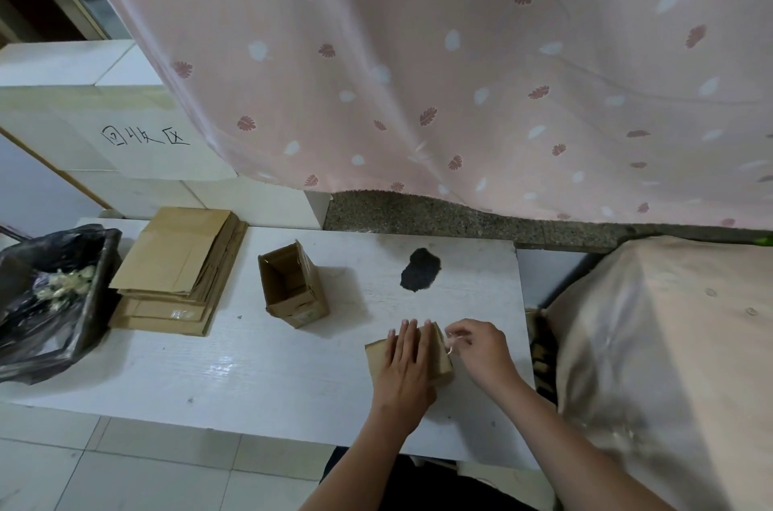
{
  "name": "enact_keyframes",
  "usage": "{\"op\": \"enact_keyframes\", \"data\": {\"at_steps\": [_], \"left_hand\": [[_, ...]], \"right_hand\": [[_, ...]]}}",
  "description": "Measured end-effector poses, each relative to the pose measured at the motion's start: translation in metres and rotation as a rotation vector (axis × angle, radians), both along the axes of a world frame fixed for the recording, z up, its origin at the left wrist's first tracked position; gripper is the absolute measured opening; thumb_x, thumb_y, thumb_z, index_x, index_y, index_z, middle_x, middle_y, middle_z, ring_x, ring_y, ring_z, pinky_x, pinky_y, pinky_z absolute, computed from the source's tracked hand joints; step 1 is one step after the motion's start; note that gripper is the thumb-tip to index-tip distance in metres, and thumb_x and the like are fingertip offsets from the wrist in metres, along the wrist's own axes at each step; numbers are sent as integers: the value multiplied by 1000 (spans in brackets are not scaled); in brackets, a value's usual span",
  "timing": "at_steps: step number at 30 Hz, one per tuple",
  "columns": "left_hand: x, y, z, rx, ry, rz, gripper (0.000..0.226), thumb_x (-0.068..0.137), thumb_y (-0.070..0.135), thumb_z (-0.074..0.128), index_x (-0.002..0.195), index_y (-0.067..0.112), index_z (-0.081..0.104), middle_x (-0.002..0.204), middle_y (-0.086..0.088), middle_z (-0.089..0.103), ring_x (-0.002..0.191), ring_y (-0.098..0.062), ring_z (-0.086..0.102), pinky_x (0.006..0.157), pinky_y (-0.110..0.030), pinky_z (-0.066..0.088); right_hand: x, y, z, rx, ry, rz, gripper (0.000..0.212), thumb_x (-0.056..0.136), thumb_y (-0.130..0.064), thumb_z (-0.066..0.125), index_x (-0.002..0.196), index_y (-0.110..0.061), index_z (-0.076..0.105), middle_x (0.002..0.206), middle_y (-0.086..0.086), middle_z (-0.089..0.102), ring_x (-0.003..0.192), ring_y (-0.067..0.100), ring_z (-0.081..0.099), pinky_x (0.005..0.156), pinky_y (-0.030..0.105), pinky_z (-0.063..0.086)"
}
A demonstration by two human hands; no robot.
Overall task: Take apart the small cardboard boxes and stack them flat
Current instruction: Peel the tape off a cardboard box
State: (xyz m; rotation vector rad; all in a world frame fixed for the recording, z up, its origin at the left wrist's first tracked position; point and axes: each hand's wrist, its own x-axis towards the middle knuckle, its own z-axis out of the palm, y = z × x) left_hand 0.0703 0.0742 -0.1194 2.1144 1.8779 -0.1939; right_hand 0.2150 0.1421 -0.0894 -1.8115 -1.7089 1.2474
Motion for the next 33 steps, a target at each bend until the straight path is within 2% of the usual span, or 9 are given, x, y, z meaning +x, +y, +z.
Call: {"op": "enact_keyframes", "data": {"at_steps": [3,8,13,16,19,22,27,30,33], "left_hand": [[-3,4,4,-4,-20,3,106,93,31,60,153,29,-28,158,-18,14,151,-33,6,124,-45,-7],[-13,8,10,39,-151,60,99,78,29,70,151,38,5,141,-4,30,134,-25,34,116,-33,22],[-26,6,17,60,-364,200,90,63,31,73,141,39,28,126,10,34,114,-17,43,96,-31,39],[-34,5,19,68,-475,253,86,64,25,77,139,31,37,128,8,38,114,-19,45,90,-39,48],[-45,-4,16,79,-531,301,83,69,21,79,140,26,36,132,6,36,116,-20,46,81,-42,55],[-49,-11,12,83,-526,291,82,73,19,75,141,34,32,134,5,31,118,-21,47,78,-41,57],[-49,-15,9,70,-440,319,93,77,7,62,153,40,21,157,1,6,134,-32,41,78,-34,55],[-51,-16,7,31,-424,362,95,77,5,61,155,39,18,161,5,-3,128,-33,50,74,-34,55],[-57,-16,4,13,-371,385,90,80,3,64,154,33,22,161,-2,0,116,-30,58,76,-36,58]], "right_hand": [[1,-3,6,-22,115,-20,15,89,-5,68,93,-14,79,87,-5,75,87,10,70,86,27,56],[0,-2,17,-122,307,-95,21,92,2,64,84,-11,78,86,4,75,85,18,73,80,33,61],[-5,0,26,-211,446,-158,18,96,4,54,89,-2,69,87,6,76,86,18,74,73,25,60],[-4,4,27,-165,389,-231,16,99,-4,50,93,-8,64,87,3,75,77,19,72,70,33,61],[7,12,26,-92,337,-269,18,101,-9,48,92,-15,63,86,-3,75,63,14,60,62,34,52],[9,11,26,-165,439,-243,19,99,-5,51,95,-13,67,94,7,74,58,19,62,63,35,57],[-1,4,28,-290,522,-194,30,96,6,48,110,-12,67,103,13,70,81,24,75,78,32,60],[-2,3,35,-293,510,-144,30,94,11,50,94,-6,75,99,13,75,89,15,74,77,23,58],[-9,4,41,-287,410,-151,39,92,8,43,81,-5,78,86,9,76,78,14,72,72,22,57]]}}
